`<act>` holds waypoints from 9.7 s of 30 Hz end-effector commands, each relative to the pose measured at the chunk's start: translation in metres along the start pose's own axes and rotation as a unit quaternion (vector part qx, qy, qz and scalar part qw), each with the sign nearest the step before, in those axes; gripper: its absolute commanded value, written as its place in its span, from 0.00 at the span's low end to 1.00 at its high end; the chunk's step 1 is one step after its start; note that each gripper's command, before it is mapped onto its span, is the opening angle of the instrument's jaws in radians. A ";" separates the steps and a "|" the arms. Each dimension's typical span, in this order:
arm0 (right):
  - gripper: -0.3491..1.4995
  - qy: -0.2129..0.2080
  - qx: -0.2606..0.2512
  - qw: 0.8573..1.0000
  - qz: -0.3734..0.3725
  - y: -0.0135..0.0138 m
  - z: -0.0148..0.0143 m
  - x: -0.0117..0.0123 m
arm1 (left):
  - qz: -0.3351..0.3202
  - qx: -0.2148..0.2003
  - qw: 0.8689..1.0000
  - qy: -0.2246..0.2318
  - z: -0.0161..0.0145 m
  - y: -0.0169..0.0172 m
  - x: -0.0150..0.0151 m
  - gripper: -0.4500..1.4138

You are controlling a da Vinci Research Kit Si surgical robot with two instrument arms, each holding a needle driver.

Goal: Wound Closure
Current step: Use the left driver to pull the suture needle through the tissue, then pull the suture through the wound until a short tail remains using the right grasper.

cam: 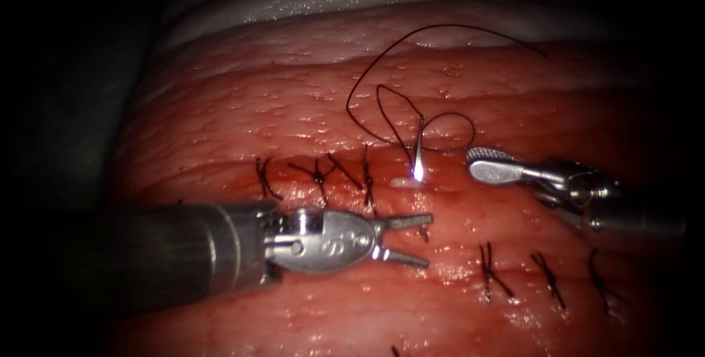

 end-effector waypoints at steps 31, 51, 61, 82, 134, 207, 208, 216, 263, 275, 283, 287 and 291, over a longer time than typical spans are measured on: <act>0.06 -0.170 -0.150 0.928 -0.297 0.0002 0.0009 -0.0047 | -0.451 -0.084 0.888 0.034 -0.0006 -0.0046 0.0003 0.00; 0.00 -0.187 -0.187 0.906 -0.331 0.0032 0.0007 -0.0051 | -0.665 -0.306 0.680 0.036 -0.0061 -0.0041 0.0053 0.00; 0.06 -0.182 -0.184 0.907 -0.331 0.0031 0.0006 -0.0053 | -0.419 -0.316 0.841 0.135 -0.0099 -0.0023 0.0101 0.00; 0.04 -0.167 -0.175 0.913 -0.329 0.0025 0.0006 -0.0053 | -0.116 -0.030 0.972 0.203 -0.0175 -0.0080 0.0160 0.00; 0.00 -0.152 -0.135 0.927 -0.316 -0.0059 0.0047 -0.0059 | -0.068 0.063 0.974 0.208 -0.0212 -0.0016 0.0079 0.00; 0.00 -0.190 -0.138 0.832 -0.502 -0.0128 0.0040 -0.0092 | -0.114 0.125 0.977 0.133 -0.0285 -0.0010 0.0031 0.00; 0.00 -0.190 -0.135 0.835 -0.499 -0.0138 0.0038 -0.0097 | -0.114 0.125 0.977 0.133 -0.0285 -0.0010 0.0031 0.00; 0.00 -0.196 -0.107 0.844 -0.487 -0.0195 0.0041 -0.0129 | -0.114 0.125 0.977 0.133 -0.0285 -0.0010 0.0031 0.00; 0.00 -0.213 -0.111 0.761 -0.602 -0.0098 0.0049 -0.0075 | -0.134 0.168 0.971 0.108 -0.0311 -0.0075 -0.0060 0.00; 0.00 -0.214 -0.094 0.774 -0.589 -0.0170 0.0038 -0.0118 | -0.134 0.173 0.970 0.109 -0.0296 -0.0078 -0.0065 0.00; 0.00 -0.222 -0.085 0.769 -0.593 -0.0187 0.0042 -0.0142 | -0.132 0.169 0.971 0.108 -0.0290 -0.0077 -0.0063 0.00; 0.00 -0.225 -0.075 0.774 -0.588 -0.0196 0.0042 -0.0152 | -0.132 0.169 0.971 0.107 -0.0287 -0.0078 -0.0065 0.00; 0.00 -0.231 -0.066 0.776 -0.583 -0.0209 0.0042 -0.0164 | -0.131 0.168 0.971 0.106 -0.0286 -0.0079 -0.0067 0.00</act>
